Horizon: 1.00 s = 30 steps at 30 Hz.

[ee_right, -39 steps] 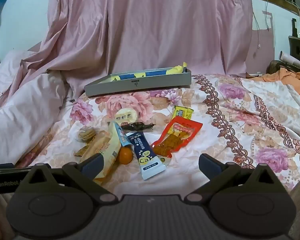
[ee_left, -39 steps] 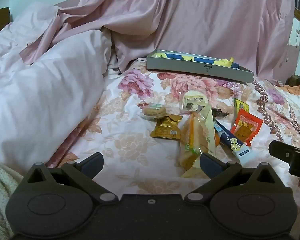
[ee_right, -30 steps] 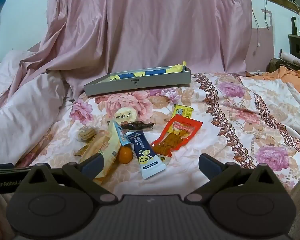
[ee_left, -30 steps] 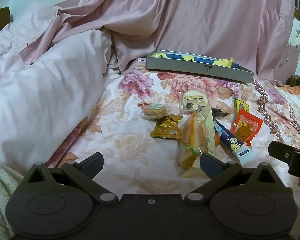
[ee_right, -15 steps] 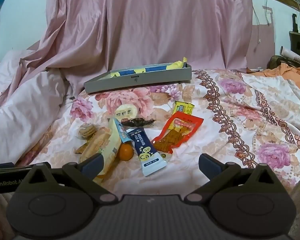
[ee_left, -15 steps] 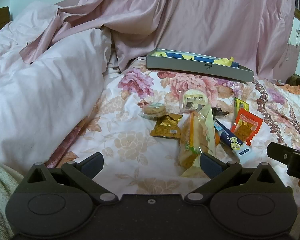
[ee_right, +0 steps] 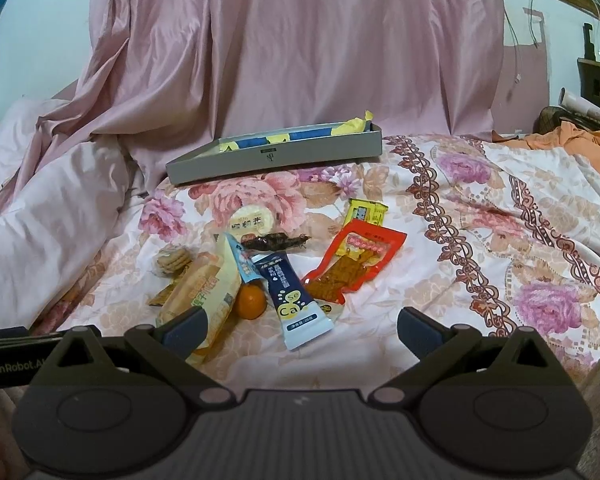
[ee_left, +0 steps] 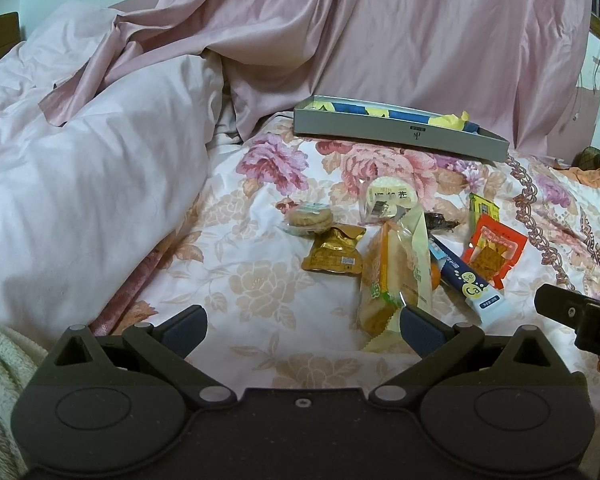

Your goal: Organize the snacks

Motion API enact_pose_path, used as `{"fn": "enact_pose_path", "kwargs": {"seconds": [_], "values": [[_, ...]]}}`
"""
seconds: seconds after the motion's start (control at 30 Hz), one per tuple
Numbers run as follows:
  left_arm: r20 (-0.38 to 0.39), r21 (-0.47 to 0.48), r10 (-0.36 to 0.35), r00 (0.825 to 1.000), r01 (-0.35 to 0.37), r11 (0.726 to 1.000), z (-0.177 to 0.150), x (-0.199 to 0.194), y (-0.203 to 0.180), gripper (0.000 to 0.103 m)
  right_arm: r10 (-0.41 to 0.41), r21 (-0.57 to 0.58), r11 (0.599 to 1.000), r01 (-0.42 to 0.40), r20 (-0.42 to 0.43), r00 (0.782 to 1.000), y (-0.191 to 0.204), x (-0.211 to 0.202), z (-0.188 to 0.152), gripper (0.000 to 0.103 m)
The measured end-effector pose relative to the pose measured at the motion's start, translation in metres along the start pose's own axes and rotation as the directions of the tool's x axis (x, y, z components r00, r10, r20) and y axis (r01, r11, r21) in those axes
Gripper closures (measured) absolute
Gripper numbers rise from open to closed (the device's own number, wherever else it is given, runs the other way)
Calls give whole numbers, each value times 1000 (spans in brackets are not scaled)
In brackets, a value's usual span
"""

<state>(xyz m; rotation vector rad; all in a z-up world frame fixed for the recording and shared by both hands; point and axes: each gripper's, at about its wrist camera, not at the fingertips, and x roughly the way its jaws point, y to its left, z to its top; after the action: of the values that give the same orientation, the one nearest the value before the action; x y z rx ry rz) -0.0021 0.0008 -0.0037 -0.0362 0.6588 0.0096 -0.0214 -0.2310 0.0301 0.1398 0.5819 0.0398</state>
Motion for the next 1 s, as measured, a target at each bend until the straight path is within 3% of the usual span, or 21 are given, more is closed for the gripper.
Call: {"fn": "enact_pose_path", "kwargs": {"seconds": [1.0], "values": [[-8,0,2,1000,-2,1000,0,3,1,1,2,13,1000,-2,-11,1000,0,0,0,0]]}}
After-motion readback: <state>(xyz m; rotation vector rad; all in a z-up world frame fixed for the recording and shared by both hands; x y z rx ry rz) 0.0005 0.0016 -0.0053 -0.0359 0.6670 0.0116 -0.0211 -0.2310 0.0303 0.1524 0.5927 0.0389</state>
